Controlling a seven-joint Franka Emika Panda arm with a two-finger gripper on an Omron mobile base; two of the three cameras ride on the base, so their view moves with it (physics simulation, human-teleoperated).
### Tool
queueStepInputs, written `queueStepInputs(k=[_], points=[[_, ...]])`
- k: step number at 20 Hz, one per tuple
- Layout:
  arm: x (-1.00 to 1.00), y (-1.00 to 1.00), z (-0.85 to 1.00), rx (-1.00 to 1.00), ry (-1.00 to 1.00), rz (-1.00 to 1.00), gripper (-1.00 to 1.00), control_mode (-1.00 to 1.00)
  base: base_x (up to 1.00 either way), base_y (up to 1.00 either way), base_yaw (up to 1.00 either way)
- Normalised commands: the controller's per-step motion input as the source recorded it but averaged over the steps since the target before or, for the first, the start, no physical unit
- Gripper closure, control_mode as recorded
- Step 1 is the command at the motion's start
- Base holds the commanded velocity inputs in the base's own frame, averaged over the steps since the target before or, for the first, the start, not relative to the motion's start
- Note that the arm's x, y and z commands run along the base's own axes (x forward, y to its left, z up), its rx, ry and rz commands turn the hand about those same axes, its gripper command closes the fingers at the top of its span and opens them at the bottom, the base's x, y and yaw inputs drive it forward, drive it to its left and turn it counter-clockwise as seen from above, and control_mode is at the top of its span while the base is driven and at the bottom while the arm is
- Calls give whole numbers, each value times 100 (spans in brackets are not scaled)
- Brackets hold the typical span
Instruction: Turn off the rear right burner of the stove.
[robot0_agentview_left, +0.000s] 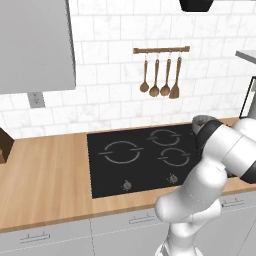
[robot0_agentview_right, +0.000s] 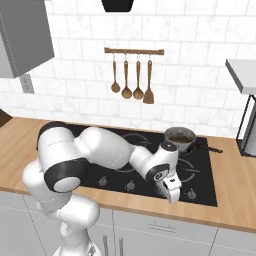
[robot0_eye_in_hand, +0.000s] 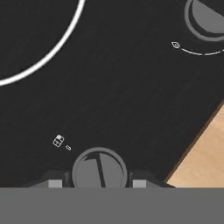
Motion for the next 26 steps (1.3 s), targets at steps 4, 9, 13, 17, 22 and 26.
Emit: queueStepInputs(k=[4,9,13,17,22,26], points=[[-9,-4,0,9,0,-70,100,-100,0,0,0],[-4,-4,-1,8,0,-75,100,-100,0,0,0],[-1,-6,-4,9,2,-78,100,-100,0,0,0],[0,-7,-7,9,5,-79,100,-100,0,0,0],[0,-11,-10,10,9,-80,100,-100,0,0,0],[0,-18,-15,11,11,-80,100,-100,0,0,0]])
